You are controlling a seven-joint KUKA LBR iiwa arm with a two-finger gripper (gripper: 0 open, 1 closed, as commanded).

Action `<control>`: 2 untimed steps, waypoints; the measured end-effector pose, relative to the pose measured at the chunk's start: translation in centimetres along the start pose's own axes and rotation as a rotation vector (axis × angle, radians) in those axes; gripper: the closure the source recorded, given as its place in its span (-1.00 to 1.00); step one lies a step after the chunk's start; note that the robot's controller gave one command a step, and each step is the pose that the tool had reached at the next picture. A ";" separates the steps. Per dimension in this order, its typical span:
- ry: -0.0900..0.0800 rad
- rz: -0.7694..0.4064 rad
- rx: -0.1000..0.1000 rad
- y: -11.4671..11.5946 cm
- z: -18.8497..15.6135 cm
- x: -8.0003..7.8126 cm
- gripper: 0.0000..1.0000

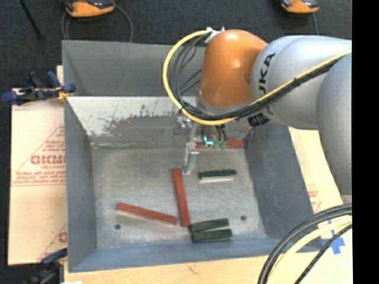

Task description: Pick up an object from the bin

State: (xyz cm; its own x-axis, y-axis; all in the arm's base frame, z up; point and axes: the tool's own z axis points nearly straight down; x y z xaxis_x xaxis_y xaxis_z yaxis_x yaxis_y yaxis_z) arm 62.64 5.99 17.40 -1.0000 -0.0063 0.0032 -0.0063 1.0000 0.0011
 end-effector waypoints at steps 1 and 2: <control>-0.001 -0.653 0.003 0.5 10.5 2.5 -1.00; -0.008 -0.925 0.005 -0.4 7.3 3.6 -1.00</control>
Offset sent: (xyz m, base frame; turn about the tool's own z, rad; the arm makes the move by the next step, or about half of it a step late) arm -0.0253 0.0067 -0.1040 -0.6541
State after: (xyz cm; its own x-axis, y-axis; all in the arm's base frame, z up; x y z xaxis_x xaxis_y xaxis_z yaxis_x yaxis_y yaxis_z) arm 59.05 5.62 10.16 -0.5967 -0.8025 -0.0038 -0.8025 0.5967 -0.0050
